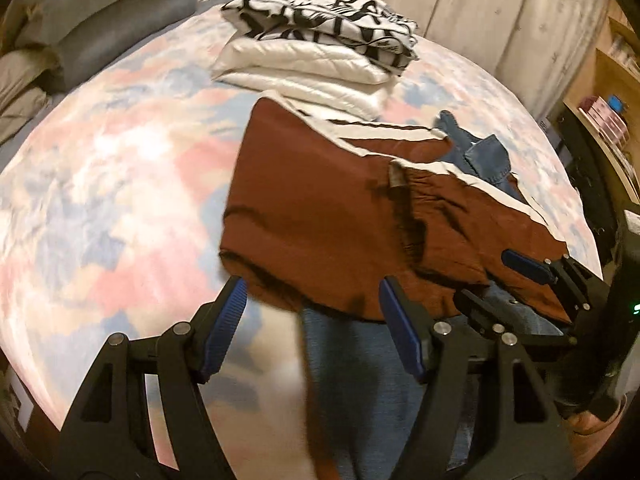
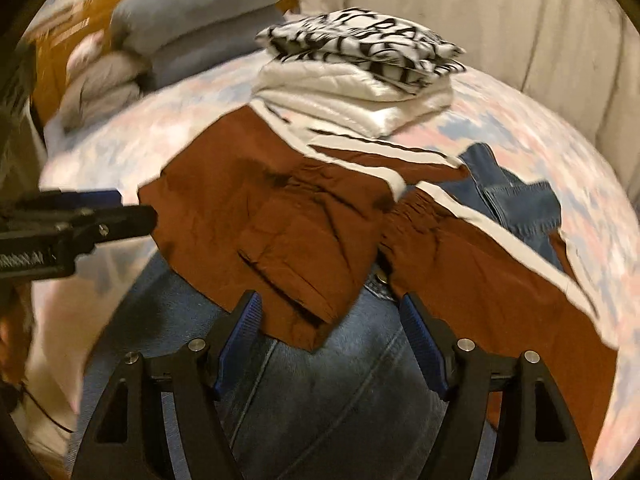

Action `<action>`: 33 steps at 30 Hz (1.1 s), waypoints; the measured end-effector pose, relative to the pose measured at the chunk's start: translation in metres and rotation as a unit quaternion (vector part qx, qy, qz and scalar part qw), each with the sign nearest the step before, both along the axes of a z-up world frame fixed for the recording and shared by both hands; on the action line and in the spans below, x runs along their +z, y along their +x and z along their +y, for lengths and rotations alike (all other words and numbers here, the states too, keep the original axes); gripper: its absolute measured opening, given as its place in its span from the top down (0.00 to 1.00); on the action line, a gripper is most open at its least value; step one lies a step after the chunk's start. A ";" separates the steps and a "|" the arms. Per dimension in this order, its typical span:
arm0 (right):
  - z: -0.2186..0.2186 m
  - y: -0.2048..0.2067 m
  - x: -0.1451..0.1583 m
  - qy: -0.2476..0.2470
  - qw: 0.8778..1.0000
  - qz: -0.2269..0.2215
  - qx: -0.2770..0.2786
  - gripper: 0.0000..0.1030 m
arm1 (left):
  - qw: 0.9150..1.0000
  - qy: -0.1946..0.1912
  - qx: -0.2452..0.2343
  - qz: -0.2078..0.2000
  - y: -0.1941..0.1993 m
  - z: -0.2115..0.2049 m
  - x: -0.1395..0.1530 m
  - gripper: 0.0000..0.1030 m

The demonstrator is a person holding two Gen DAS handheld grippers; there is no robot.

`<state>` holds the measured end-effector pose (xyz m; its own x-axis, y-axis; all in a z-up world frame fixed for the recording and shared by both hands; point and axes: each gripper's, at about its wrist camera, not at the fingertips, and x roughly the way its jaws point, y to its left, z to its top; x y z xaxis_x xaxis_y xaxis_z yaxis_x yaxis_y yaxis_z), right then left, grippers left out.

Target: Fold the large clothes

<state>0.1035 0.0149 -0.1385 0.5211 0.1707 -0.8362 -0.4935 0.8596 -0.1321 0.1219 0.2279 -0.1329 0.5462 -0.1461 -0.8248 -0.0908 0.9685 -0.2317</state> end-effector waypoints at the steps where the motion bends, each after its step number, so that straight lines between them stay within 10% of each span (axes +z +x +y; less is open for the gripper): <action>1: 0.007 0.003 -0.005 -0.017 1.000 -0.002 0.002 0.30 | 1.000 -0.001 0.002 0.001 0.000 0.003 -0.002 0.36; 4: 0.021 0.014 -0.018 -0.057 0.998 -0.009 0.002 0.30 | 1.000 -0.004 0.006 0.002 -0.001 0.006 -0.005 0.36; 6: 0.026 0.019 -0.020 -0.059 0.998 -0.017 0.010 0.47 | 1.000 -0.005 0.009 0.000 0.000 0.007 -0.005 0.36; 8: 0.033 0.026 -0.015 -0.054 0.998 -0.019 0.015 0.87 | 1.000 -0.007 0.013 -0.004 0.000 0.009 -0.004 0.36; 12: 0.028 0.036 0.035 0.024 0.997 -0.067 0.020 0.93 | 1.000 -0.010 0.014 -0.012 0.002 0.008 0.001 0.36; 20: -0.089 0.059 0.121 0.198 0.963 -0.129 -0.130 0.94 | 0.999 -0.009 0.000 -0.035 -0.002 -0.001 0.015 0.36; 27: -0.218 0.074 0.030 0.182 0.931 0.003 -0.317 0.90 | 0.999 0.012 -0.028 -0.038 0.007 -0.020 0.018 0.36; 33: -0.267 0.058 -0.026 0.175 0.916 0.081 -0.351 0.51 | 0.998 0.013 -0.054 -0.011 0.040 -0.034 0.008 0.36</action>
